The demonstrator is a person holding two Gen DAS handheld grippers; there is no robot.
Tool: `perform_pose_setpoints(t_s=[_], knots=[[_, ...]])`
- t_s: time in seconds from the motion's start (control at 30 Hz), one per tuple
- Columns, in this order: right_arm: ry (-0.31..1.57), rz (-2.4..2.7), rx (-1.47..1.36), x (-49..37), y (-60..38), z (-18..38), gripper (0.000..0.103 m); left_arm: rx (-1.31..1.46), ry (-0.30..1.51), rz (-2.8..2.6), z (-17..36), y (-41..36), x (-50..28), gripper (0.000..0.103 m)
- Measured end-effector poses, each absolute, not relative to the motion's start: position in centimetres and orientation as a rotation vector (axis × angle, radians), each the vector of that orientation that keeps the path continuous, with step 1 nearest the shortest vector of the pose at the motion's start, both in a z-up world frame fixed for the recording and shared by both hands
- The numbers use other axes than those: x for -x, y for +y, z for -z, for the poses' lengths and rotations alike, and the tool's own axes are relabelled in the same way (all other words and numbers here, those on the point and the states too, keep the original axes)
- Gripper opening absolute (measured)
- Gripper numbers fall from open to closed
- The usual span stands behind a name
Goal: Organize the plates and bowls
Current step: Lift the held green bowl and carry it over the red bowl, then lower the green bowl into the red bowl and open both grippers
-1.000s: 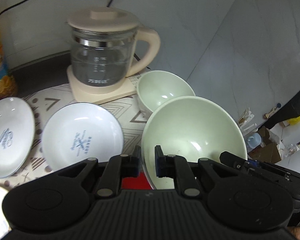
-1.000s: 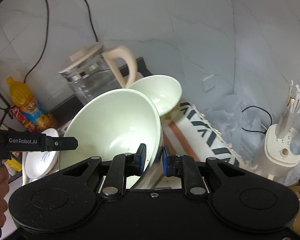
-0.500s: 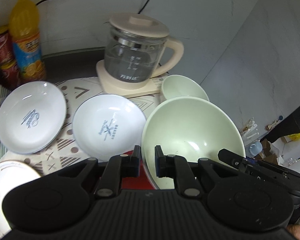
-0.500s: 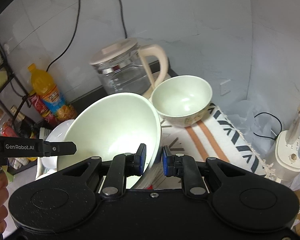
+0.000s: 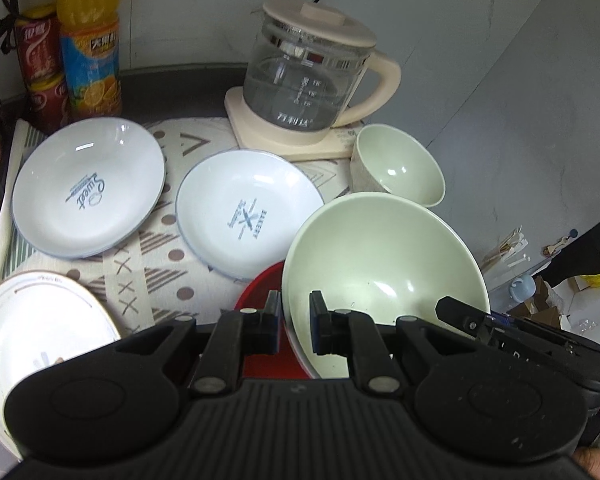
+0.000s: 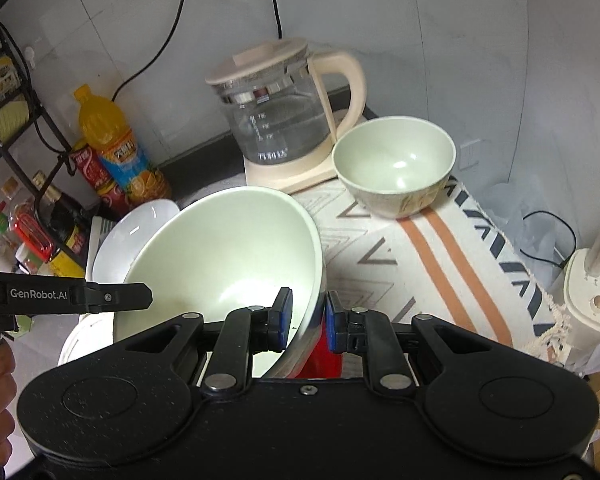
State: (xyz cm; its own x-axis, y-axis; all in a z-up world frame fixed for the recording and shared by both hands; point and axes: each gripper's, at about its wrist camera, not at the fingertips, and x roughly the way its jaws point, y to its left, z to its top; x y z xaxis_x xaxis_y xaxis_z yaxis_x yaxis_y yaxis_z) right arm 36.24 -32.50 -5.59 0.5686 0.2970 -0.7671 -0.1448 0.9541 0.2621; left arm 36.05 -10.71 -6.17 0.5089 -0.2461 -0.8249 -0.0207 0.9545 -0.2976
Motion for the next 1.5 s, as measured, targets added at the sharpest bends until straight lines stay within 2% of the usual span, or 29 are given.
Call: perform_pose_setpoints(t_s=[0.6,0.7,0.87,1.2,1.3,1.37,1.4,1.47,1.5], knots=[[1.018,-0.275,-0.173,-36.6,-32.6,8.4,0.018,0.294,1.171,0.096,10.4,-10.8,-36.1,0.013],[1.004,-0.269,-0.173,-36.7,-32.5,8.6,0.014,0.285,1.194,0.079,11.2,-10.7,-36.2,0.013],[1.015,-0.262,-0.157,-37.2,-32.4,9.4,0.0,0.308,1.192,0.087,11.6,-9.8,-36.4,0.013],[1.003,-0.308,-0.119,-37.0,-30.2,8.7,0.001,0.287,1.159,0.068,9.9,-9.1,-36.4,0.018],[1.013,-0.288,-0.127,-36.7,-30.1,8.6,0.003,0.27,1.154,0.063,9.6,-8.6,-36.0,0.025],[1.007,-0.272,-0.129,-36.4,-30.0,8.4,0.005,0.253,1.145,0.051,9.3,-8.4,-35.7,0.039],[1.002,-0.266,-0.128,-36.2,-30.0,8.2,0.008,0.248,1.142,0.044,9.2,-8.3,-35.5,0.042],[0.991,-0.248,-0.127,-35.7,-29.8,7.8,0.031,0.229,1.126,0.042,8.8,-8.2,-35.1,0.05],[0.983,-0.232,-0.127,-35.4,-29.7,7.5,0.037,0.214,1.114,0.046,8.5,-8.2,-34.8,0.053]])
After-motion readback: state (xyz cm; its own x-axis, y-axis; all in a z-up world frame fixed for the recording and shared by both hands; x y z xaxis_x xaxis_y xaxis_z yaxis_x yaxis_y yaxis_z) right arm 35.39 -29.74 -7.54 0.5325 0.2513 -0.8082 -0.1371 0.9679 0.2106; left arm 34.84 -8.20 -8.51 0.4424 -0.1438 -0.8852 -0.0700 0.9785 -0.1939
